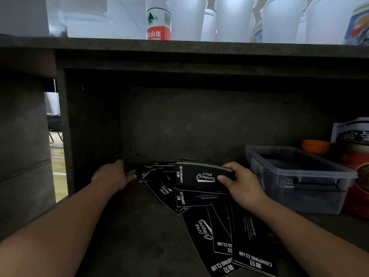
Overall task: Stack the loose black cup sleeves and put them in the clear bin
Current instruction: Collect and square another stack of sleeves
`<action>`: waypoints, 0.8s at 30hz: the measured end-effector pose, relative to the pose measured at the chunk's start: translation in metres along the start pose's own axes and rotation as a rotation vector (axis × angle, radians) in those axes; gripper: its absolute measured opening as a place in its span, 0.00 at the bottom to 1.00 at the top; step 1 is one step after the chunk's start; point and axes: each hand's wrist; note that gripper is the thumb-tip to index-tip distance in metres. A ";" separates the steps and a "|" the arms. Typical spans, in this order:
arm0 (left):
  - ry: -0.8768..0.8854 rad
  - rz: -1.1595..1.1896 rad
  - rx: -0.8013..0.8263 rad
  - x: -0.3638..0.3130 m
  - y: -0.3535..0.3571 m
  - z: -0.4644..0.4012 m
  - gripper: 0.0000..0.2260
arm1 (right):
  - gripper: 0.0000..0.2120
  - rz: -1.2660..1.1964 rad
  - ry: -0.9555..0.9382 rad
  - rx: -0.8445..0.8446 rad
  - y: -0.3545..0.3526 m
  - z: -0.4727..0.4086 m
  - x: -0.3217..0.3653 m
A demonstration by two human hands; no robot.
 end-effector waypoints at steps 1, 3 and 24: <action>-0.027 0.002 -0.024 0.001 0.000 0.000 0.32 | 0.07 -0.003 0.000 0.000 0.000 0.000 0.000; -0.070 0.045 -0.076 0.003 -0.001 0.000 0.37 | 0.09 -0.012 0.002 -0.004 0.001 0.000 -0.001; 0.296 1.243 0.104 -0.026 -0.016 0.036 0.16 | 0.05 -0.020 0.056 0.027 0.004 0.000 0.000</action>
Point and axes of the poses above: each hand's wrist, its own z-axis away from the middle knuckle, its own y-axis out of the palm, x = y × z, and after that the axes turned 8 degrees about -y, right-handed
